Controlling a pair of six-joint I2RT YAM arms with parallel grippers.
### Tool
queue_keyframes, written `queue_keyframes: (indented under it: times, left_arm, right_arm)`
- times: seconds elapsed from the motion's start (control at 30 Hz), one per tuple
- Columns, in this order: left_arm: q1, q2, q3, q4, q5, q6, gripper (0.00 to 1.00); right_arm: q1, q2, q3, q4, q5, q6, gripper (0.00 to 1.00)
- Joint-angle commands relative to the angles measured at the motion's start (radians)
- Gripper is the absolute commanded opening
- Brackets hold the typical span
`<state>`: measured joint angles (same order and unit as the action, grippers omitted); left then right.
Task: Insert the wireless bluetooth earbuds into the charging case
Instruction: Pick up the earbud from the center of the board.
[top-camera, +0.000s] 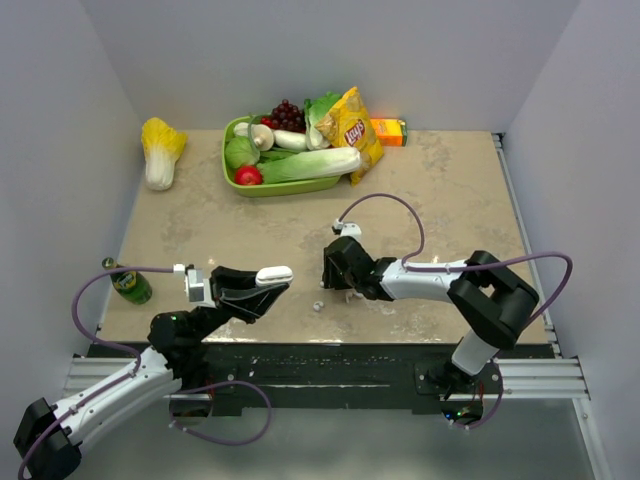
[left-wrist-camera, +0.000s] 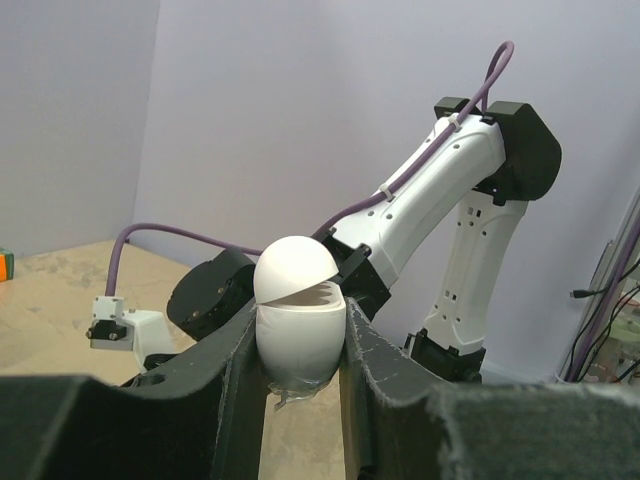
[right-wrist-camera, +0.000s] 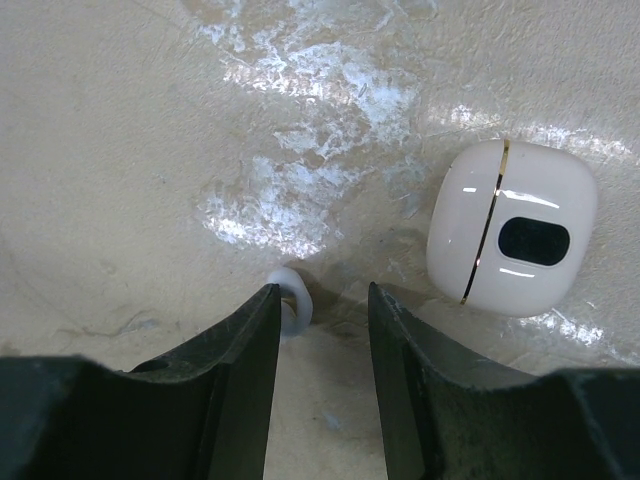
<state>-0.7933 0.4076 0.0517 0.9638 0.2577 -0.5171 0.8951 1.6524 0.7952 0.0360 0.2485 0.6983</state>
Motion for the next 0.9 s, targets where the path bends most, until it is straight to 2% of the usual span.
queue_keyframes:
  times: [0.0,0.17,0.4,0.73,0.87]
  left_arm:
    - [-0.001,-0.012,-0.115,0.059,0.000,-0.018,0.00]
    - [-0.001,-0.004,-0.115,0.067,0.003,-0.020,0.00]
    - [-0.003,-0.003,-0.116,0.067,0.006,-0.023,0.00]
    - [-0.001,-0.013,-0.119,0.064,0.003,-0.023,0.00]
    - [-0.001,-0.007,-0.119,0.069,0.008,-0.024,0.00]
  right_arm:
    - [0.018,0.038,0.009,-0.113,0.035,-0.011,0.43]
    - [0.022,0.033,0.012,-0.111,0.034,-0.011,0.42]
    - [0.034,0.041,0.022,-0.096,0.015,-0.008,0.35]
    - [0.051,0.061,0.052,-0.111,0.020,-0.010,0.35]
    - [0.051,0.055,0.050,-0.113,0.021,-0.008,0.28]
